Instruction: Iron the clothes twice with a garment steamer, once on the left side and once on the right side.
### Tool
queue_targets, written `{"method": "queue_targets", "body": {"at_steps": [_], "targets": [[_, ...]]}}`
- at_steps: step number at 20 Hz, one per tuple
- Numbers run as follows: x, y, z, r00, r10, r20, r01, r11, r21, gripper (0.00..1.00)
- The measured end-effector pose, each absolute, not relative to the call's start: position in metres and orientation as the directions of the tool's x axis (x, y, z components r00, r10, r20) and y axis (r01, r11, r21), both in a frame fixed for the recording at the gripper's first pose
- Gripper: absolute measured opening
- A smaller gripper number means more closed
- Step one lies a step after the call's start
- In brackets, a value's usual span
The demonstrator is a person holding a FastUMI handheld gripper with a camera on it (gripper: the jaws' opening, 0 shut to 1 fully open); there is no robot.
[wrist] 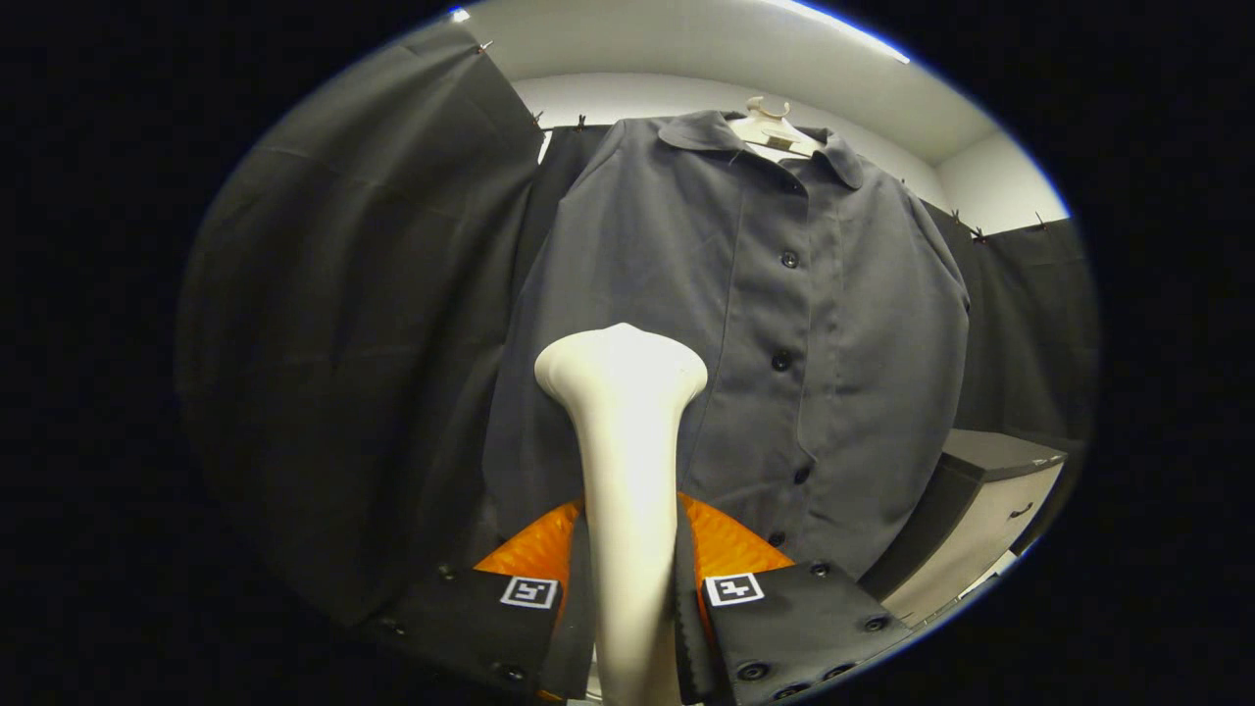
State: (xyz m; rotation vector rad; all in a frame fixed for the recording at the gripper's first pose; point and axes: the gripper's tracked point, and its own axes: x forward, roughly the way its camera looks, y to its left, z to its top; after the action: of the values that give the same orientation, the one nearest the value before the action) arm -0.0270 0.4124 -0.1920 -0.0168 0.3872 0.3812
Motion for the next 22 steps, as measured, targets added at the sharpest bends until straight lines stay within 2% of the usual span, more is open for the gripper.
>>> {"method": "queue_targets", "body": {"at_steps": [12,22], "targets": [[-0.053,0.405,-0.226,0.82,0.359,-0.447,-0.372,0.926,0.061,0.41],[-0.078,0.38,-0.174,0.825,0.394,-0.406,-0.397,0.914,0.08,0.41]]}}
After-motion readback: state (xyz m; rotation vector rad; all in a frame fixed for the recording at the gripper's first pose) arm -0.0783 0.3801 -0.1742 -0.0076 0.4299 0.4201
